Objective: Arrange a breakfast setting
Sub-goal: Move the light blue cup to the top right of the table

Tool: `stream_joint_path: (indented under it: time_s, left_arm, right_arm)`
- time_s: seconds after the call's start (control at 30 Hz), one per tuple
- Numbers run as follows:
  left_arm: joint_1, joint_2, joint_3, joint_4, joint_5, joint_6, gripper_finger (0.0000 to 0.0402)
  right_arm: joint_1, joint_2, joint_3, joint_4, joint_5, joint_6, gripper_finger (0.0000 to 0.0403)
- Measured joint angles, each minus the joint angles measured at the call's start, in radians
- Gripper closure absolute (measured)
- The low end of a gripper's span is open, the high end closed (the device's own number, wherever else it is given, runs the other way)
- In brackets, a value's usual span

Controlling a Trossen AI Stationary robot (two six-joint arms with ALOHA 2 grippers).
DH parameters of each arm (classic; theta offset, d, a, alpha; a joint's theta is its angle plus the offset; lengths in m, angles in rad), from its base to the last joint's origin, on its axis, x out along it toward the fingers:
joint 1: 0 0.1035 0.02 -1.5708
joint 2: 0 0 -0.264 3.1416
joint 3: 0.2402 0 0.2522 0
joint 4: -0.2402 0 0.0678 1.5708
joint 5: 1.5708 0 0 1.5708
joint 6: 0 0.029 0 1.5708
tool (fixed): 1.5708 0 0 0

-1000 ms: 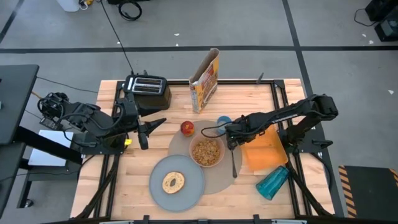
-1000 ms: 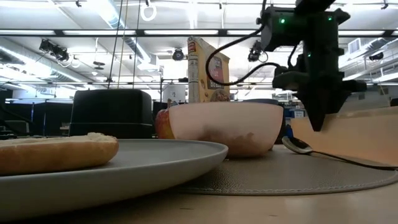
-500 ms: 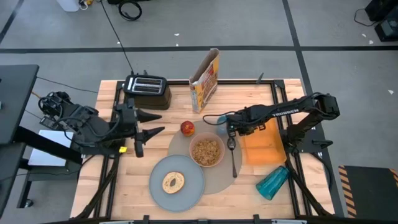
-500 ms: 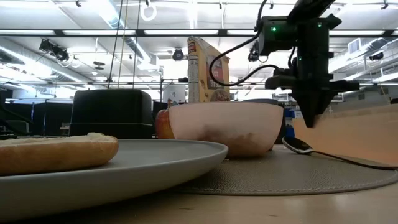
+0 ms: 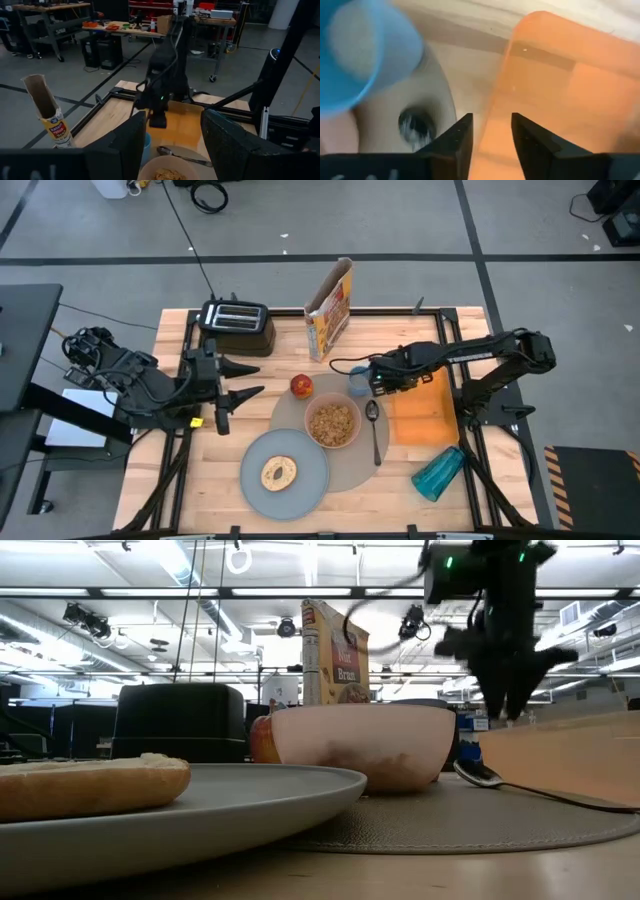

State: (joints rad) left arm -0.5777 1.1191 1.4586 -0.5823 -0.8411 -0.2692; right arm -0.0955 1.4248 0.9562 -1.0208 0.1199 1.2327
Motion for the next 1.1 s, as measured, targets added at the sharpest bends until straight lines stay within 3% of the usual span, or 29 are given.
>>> stream_joint_path:
  time_s: [0.13,0.27,0.43,0.53,0.7,0.87,0.97,1.1]
  left_arm:
    - [-0.008,0.0,0.0,0.001,0.0,0.027,0.0205]
    - [-0.035,0.0,0.0,0.009,0.003,0.041,0.0205]
    - [-0.064,0.009,0.0,0.045,0.019,-0.012,0.0205]
    - [-0.072,0.035,-0.002,0.066,0.02,-0.013,0.0205]
    - [-0.091,0.078,-0.001,0.1,0.02,-0.028,0.0205]
    - [-0.124,0.105,-0.002,0.101,0.02,-0.074,0.0205]
    - [-0.153,0.108,-0.002,0.105,0.02,-0.087,0.0205]
    - [-0.192,0.114,0.0,0.123,0.021,-0.081,0.0205]
  right_arm:
    - [0.063,-0.054,0.088,-0.146,0.006,-0.139,0.0245]
    - [0.209,-0.093,0.204,-0.238,-0.027,-0.369,0.0241]
    - [0.466,-0.114,0.287,-0.232,-0.148,-0.67,0.0234]
    - [0.577,-0.103,0.287,-0.233,-0.242,-0.767,0.0214]
    - [0.714,-0.036,0.269,-0.203,-0.305,-0.894,0.0143]
    - [0.831,0.062,0.27,-0.055,-0.495,-0.923,0.0063]
    - [0.899,0.143,0.309,0.0,-0.507,-0.996,0.0042]
    - [0.936,0.284,0.432,-0.094,-0.467,-1.14,0.0041]
